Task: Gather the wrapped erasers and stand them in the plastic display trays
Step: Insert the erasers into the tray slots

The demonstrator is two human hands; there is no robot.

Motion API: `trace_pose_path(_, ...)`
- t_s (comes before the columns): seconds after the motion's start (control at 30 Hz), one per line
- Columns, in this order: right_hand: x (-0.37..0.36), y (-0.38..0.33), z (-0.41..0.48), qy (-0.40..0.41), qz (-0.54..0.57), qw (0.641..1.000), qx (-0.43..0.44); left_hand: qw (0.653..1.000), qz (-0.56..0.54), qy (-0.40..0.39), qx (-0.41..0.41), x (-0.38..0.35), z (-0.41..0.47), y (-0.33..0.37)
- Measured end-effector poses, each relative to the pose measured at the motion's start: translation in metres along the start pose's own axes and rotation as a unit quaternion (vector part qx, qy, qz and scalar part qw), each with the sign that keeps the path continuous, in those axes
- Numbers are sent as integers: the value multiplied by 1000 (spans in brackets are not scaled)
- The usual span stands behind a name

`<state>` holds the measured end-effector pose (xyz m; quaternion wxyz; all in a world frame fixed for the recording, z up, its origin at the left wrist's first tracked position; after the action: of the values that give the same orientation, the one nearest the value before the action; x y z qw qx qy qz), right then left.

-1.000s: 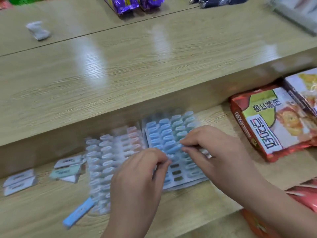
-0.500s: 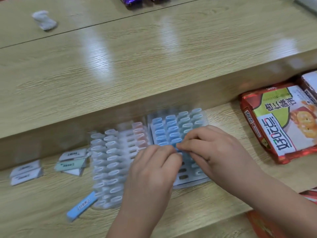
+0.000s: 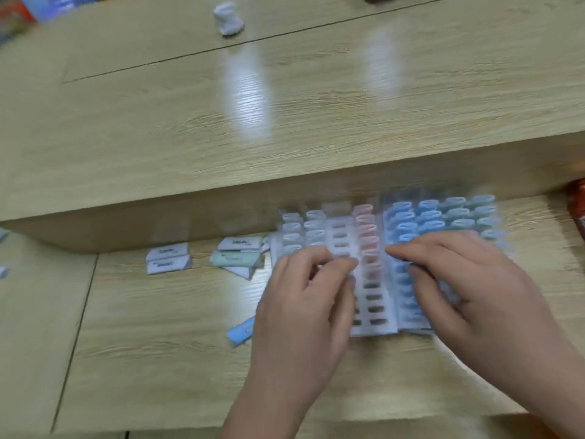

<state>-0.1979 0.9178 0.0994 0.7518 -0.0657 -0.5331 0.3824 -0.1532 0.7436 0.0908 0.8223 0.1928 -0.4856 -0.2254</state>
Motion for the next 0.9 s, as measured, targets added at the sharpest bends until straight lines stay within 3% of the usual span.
trace_pose_path(0.13, -47, -67, 8, -56, 37, 996, 64, 985, 24, 73, 156, 65, -32, -83)
trace_pose_path(0.27, -108, -128, 5, -138, -95, 974, 156, 967, 99, 52, 230, 92, -57, -155)
trace_pose_path(0.43, -152, -141, -4, -200, -241, 930, 192, 982, 119, -16, 145, 68, -31, -178)
trace_pose_path(0.6, -161, -136, 8, -176, -288, 927, 164, 980, 159, -68, 94, 36, -9, -187)
trace_pose_path(0.73, -160, -133, 13, -166, -228, 950, 134, 983, 134, -60, 108, 46, -10, -192)
trace_pose_path(0.9, -133, -132, 22, -173, 5, 985, 17, 979, -12, -27, 203, 81, -9, -196)
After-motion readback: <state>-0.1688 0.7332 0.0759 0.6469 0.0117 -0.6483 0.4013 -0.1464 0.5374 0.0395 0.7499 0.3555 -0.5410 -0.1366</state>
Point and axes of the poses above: each hand's wrist, its own z-axis towards the middle knuckle, its own x-axis out of the back of the hand, y = z × x, the point moved 5 cm from there along z, towards the middle knuckle, and after that the axes turned 10 degrees about y, right-handed, at the moved point
